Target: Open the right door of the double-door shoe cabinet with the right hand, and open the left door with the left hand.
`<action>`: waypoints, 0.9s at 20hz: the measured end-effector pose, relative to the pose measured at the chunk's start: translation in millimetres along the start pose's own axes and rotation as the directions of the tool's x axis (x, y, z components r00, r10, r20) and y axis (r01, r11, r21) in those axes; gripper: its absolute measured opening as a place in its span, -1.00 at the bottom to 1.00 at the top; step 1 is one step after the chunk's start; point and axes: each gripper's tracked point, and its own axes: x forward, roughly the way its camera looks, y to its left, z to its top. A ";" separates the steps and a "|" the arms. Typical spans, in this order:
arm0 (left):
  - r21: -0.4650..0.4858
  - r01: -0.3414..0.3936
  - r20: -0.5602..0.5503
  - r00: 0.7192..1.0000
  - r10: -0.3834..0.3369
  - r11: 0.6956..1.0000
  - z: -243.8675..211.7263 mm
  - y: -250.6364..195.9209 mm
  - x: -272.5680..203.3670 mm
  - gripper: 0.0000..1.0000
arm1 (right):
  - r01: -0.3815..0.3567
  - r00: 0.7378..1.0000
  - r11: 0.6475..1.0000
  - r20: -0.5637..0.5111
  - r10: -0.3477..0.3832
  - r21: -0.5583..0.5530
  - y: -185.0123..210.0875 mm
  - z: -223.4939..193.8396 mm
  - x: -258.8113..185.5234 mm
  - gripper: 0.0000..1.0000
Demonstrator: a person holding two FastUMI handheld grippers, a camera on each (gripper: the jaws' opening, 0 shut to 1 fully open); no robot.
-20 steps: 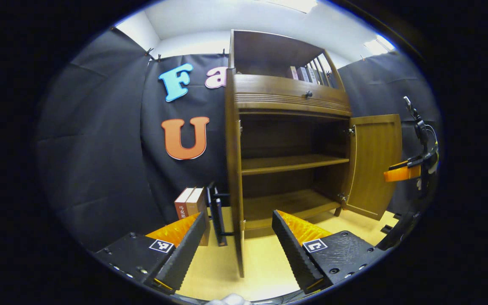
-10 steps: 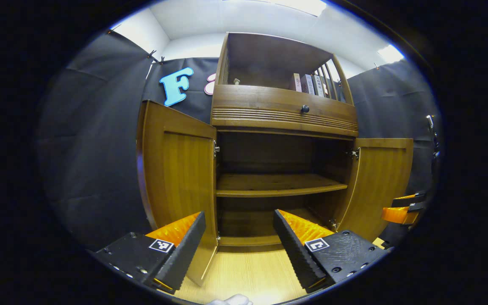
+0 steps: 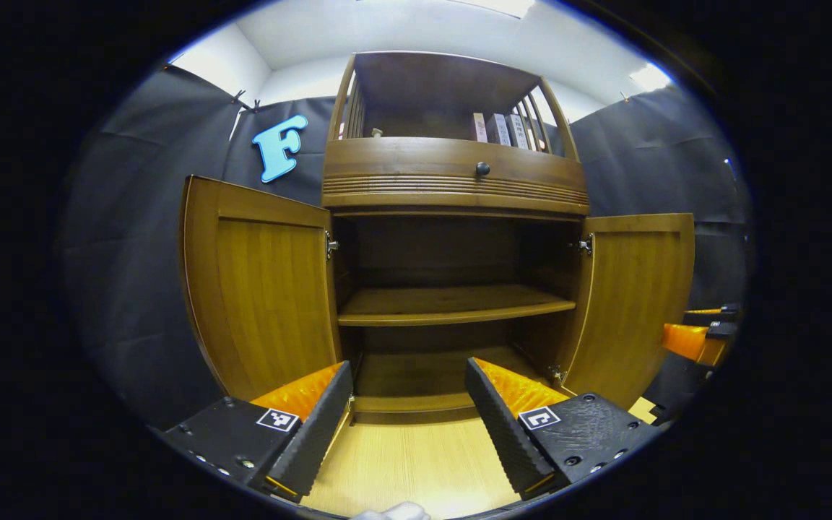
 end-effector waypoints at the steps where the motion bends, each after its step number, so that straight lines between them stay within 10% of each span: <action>1: 0.000 -0.002 0.000 1.000 0.002 1.000 -0.5 1.0 -1.0 0.89 | 0.001 1.000 1.000 0.001 -0.001 0.001 -0.9 0.5 0.3 0.86; 18: 0.019 -0.039 0.048 0.998 0.038 0.999 14.1 11.1 -17.2 0.89 | -0.073 0.997 0.996 0.013 0.074 -0.041 24.7 7.6 5.2 0.86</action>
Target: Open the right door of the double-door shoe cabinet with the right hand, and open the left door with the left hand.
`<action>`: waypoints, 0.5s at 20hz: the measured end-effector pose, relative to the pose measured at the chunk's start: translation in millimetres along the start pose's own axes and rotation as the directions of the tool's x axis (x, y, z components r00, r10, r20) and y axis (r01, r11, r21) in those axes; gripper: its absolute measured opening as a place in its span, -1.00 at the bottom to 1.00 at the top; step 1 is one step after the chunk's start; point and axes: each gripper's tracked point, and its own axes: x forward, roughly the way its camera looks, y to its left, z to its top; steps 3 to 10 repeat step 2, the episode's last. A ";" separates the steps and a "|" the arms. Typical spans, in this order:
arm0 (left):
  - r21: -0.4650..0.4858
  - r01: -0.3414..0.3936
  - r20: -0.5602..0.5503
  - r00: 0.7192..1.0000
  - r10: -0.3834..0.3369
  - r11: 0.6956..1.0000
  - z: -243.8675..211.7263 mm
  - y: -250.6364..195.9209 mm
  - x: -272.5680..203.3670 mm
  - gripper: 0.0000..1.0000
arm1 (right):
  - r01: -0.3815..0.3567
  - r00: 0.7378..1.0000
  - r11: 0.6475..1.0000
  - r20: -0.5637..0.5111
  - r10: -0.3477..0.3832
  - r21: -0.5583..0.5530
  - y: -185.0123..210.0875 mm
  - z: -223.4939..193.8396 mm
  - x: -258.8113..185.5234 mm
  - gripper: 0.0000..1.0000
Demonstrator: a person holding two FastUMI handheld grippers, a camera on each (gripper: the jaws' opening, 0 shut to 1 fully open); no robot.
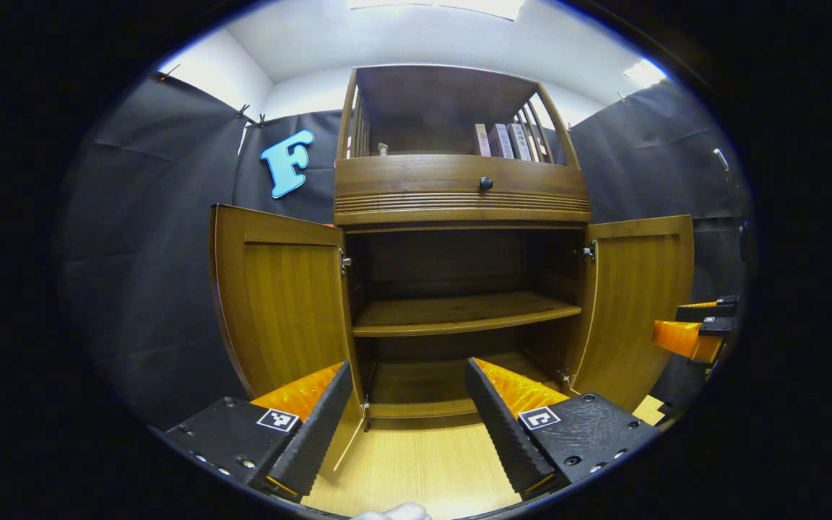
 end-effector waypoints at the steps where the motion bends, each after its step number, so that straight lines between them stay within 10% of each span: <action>1: 0.002 0.001 0.001 1.000 -0.001 1.000 -0.3 0.3 0.2 0.89 | -0.002 1.000 1.000 -0.003 0.002 -0.003 1.0 -0.3 0.5 0.86; 10: 0.004 0.003 0.003 1.000 -0.003 1.000 0.0 -0.5 0.2 0.89 | -0.002 1.000 1.000 -0.005 0.002 -0.007 1.2 -1.5 0.2 0.86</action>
